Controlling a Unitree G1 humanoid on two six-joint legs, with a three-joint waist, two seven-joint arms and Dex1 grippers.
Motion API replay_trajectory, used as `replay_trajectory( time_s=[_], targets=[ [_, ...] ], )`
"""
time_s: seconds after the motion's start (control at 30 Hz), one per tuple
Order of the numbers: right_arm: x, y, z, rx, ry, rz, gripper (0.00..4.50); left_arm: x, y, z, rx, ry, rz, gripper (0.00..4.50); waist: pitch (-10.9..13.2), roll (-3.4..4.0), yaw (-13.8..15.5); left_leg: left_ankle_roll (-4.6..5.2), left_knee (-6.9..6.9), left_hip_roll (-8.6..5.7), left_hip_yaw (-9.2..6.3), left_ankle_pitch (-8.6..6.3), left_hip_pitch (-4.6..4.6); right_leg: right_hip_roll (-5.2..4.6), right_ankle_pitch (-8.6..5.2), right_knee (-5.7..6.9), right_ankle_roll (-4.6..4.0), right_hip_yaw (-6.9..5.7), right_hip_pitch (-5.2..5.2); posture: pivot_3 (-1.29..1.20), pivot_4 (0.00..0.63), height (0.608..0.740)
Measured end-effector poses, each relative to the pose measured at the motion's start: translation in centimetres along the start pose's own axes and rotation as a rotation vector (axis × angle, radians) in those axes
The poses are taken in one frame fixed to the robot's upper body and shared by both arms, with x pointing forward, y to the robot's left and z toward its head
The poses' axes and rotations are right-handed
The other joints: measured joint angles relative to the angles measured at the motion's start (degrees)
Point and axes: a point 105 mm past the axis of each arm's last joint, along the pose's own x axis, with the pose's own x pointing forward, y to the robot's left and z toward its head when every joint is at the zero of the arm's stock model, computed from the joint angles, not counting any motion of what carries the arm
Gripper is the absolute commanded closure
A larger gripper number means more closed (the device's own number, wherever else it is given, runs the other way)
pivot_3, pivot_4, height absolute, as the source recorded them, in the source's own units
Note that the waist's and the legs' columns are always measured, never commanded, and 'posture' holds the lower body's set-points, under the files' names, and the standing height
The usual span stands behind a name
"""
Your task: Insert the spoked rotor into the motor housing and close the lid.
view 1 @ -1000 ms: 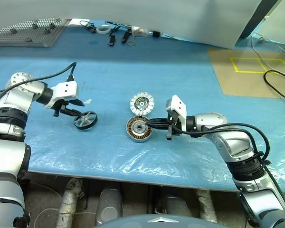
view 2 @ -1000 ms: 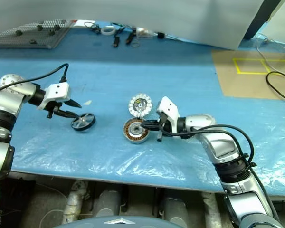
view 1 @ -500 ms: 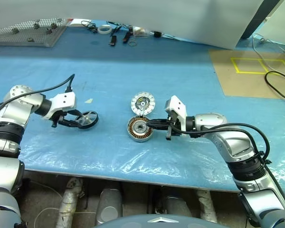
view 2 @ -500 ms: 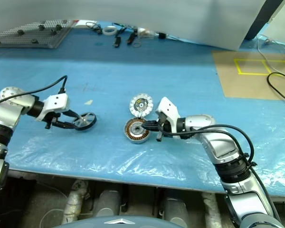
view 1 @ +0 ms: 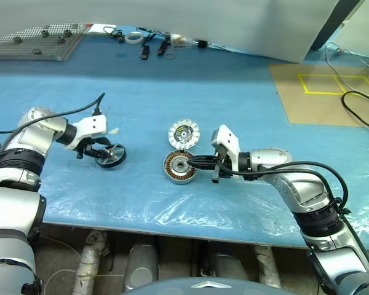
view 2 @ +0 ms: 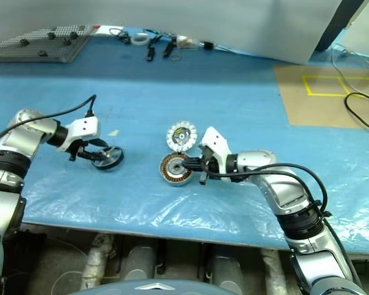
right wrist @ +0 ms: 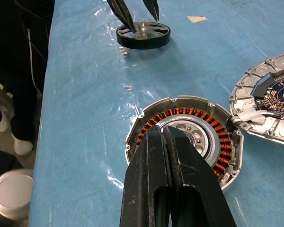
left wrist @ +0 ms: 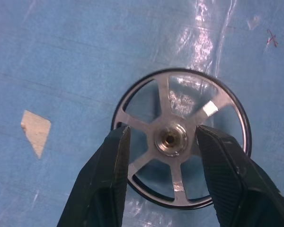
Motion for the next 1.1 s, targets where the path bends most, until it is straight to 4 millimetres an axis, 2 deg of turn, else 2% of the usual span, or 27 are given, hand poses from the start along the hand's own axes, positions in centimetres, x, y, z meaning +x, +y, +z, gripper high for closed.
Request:
replay_trajectory(
  time_s=[0.33,0.57,0.7,0.93,1.1],
  targets=[
    [-0.2,0.0,0.1,0.001,0.019,-0.023,4.50,0.2,0.2,0.0,0.004,0.023,0.000,2.19,0.00,0.00,0.01,-0.01,0.03,0.00,-0.01,0.00,0.03,0.00,0.00,0.02,0.00,0.01,0.02,0.00,0.150,0.740],
    [-0.2,-0.2,-0.6,-0.006,0.025,-0.020,4.50,0.7,-1.0,-0.1,0.011,0.020,-0.076,2.19,0.00,0.00,0.00,-0.01,0.01,0.00,-0.01,0.00,0.02,0.00,0.00,0.01,0.00,0.00,0.02,0.00,0.150,0.740],
    [-0.1,-0.5,-1.3,-0.003,0.034,-0.024,4.50,0.7,-1.1,-0.1,0.011,0.023,-0.073,2.19,0.00,0.00,-0.01,0.00,0.03,0.00,-0.01,0.00,0.03,-0.01,0.00,0.03,0.00,0.00,0.03,0.00,0.150,0.740],
    [0.0,-0.5,-1.4,-0.009,0.033,-0.023,4.50,0.9,-1.2,-0.2,0.040,0.031,-0.058,2.19,0.00,0.00,0.00,0.00,0.05,0.00,-0.01,0.00,0.09,-0.01,-0.01,0.04,-0.01,0.01,0.08,0.00,0.150,0.740],
    [0.1,-0.5,-1.4,-0.007,0.038,-0.021,4.50,0.6,-1.1,-0.3,0.051,0.039,-0.047,3.16,-0.02,0.04,0.06,0.00,0.05,-0.01,-0.01,0.00,0.16,-0.02,-0.01,0.06,-0.02,0.02,0.12,0.00,0.150,0.740]
  ],
)
